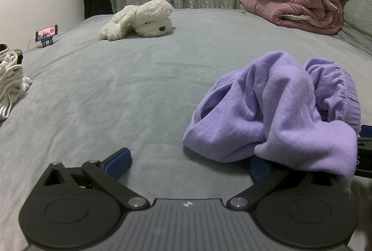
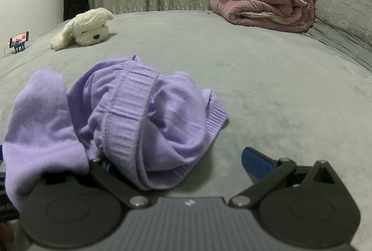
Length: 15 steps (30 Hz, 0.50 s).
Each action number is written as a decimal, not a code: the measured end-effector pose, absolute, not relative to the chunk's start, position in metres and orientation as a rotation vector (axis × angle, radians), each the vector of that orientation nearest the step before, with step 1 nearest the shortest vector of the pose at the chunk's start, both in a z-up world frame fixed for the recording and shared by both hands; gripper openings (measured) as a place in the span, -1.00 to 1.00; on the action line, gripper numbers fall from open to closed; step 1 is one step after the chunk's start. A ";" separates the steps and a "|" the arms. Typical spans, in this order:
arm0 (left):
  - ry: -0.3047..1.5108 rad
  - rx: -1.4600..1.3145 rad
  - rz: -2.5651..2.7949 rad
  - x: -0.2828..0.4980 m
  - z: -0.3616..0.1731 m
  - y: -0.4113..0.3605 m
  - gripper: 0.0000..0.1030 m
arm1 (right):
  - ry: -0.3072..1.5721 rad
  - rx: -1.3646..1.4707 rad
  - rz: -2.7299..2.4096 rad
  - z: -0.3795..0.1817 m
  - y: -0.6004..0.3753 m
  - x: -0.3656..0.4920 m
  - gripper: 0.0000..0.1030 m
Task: Fold clothes
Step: 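Grasp the lavender garment's waistband with the left gripper while the right gripper approaches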
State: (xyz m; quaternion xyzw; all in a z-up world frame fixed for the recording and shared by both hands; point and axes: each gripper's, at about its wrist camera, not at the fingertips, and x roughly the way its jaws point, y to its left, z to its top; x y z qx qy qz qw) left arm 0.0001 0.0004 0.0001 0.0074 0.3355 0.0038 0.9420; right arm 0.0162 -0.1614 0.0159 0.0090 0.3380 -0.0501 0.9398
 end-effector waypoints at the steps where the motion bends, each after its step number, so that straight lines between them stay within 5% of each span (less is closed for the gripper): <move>1: 0.685 0.010 0.006 0.000 0.000 0.001 1.00 | 0.691 0.021 -0.103 0.016 -0.161 0.016 1.00; 15: 0.737 0.034 -0.058 -0.003 0.010 0.009 1.00 | 0.751 0.089 -0.119 0.017 -0.165 0.015 1.00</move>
